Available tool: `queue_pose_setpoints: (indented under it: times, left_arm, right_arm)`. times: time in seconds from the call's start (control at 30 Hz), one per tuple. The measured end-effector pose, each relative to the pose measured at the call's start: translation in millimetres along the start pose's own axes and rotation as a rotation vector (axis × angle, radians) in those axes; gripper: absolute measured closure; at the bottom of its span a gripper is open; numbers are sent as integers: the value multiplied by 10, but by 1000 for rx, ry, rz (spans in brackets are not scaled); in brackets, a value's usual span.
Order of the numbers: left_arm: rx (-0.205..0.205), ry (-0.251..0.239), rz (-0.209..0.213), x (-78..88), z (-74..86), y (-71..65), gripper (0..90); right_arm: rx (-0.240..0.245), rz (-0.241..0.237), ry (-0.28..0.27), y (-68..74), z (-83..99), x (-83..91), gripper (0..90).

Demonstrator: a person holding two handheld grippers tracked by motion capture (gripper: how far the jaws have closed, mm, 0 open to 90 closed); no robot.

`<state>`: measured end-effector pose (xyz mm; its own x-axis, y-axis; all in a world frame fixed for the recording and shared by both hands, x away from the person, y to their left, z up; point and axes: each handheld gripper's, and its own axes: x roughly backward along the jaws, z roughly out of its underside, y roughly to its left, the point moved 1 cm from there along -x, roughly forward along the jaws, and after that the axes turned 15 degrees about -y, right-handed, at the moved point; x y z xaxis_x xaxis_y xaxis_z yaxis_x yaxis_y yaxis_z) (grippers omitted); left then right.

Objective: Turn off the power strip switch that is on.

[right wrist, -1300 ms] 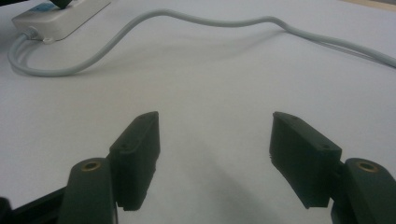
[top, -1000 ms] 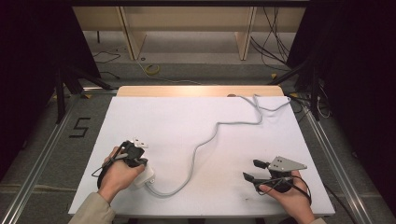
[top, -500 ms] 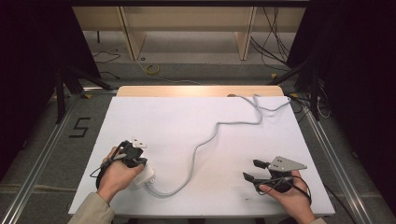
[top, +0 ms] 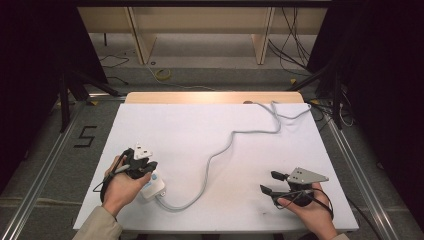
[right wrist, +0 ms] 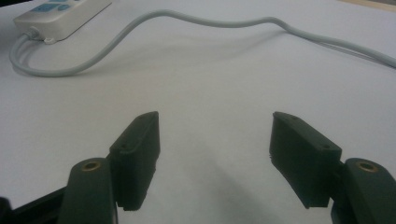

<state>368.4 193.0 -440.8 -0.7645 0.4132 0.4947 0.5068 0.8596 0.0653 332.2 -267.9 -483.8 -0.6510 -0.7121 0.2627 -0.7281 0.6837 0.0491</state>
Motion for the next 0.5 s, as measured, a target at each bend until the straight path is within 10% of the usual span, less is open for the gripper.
queue_pose_setpoints:
  times: [0.23,0.43,0.5]
  left_arm:
    - [31,-164,37,107,6,71,751]
    - [-7,-274,22,118,80,146,478]
    - [37,-304,73,141,112,152,372]
  right_arm:
    - [-2,0,0,2,-1,-3,345]
    - [-2,-1,-1,0,-1,3,345]
    - [-2,-3,-1,0,1,2,345]
